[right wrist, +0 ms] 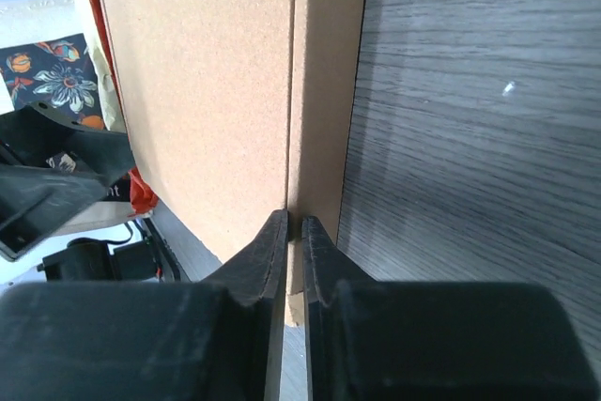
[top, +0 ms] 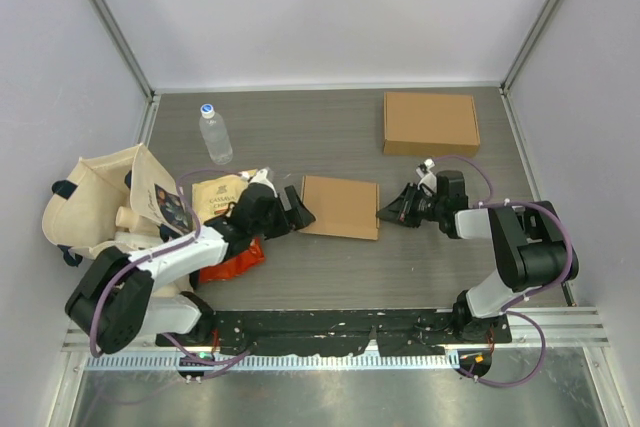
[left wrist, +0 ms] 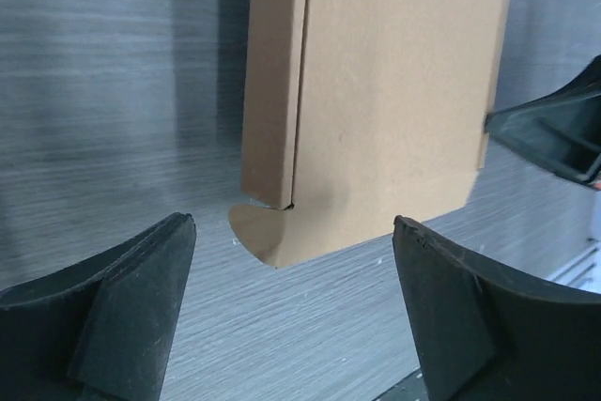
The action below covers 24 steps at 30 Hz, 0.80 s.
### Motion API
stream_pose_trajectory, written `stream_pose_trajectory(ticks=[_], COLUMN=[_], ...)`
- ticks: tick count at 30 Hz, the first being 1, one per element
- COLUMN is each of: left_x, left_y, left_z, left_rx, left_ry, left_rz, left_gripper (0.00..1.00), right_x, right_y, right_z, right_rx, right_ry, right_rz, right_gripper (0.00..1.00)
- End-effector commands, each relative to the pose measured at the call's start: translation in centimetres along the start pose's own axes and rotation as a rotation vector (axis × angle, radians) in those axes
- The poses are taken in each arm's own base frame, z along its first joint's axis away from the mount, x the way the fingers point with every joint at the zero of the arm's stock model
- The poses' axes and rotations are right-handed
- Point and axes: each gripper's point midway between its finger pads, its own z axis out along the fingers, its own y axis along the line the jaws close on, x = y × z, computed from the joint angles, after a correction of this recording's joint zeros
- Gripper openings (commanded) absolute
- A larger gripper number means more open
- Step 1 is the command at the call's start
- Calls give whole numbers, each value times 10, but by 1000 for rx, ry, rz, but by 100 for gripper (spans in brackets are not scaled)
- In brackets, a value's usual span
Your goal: Fold the paper box
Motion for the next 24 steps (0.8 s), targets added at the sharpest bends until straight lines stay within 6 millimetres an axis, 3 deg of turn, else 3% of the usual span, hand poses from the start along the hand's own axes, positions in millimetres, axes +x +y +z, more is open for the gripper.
stream_pose_trajectory(ticks=[1, 8, 14, 18, 19, 23, 24], left_x=[-29, -52, -49, -46, -52, -52, -54], left_y=[-18, -28, -37, -54, -63, -71, -71], left_z=[-18, -12, 17, 30, 31, 37, 36], left_rx=[97, 179, 249, 383, 438, 500, 501], left_ry=[-7, -4, 57, 73, 49, 60, 52], left_rz=[-54, -76, -74, -119, -132, -180, -189], left_gripper=[92, 98, 98, 90, 86, 70, 62], right_x=[3, 2, -3, -3, -3, -7, -6], right_y=[-11, -18, -20, -23, -24, -22, -23], right_z=[-2, -1, 1, 3, 3, 3, 2], right_rx=[25, 32, 47, 49, 49, 58, 70], right_ry=[-17, -12, -16, -10, -10, -11, -4], right_rz=[49, 66, 58, 61, 61, 51, 53], right_gripper=[10, 10, 10, 10, 10, 10, 11])
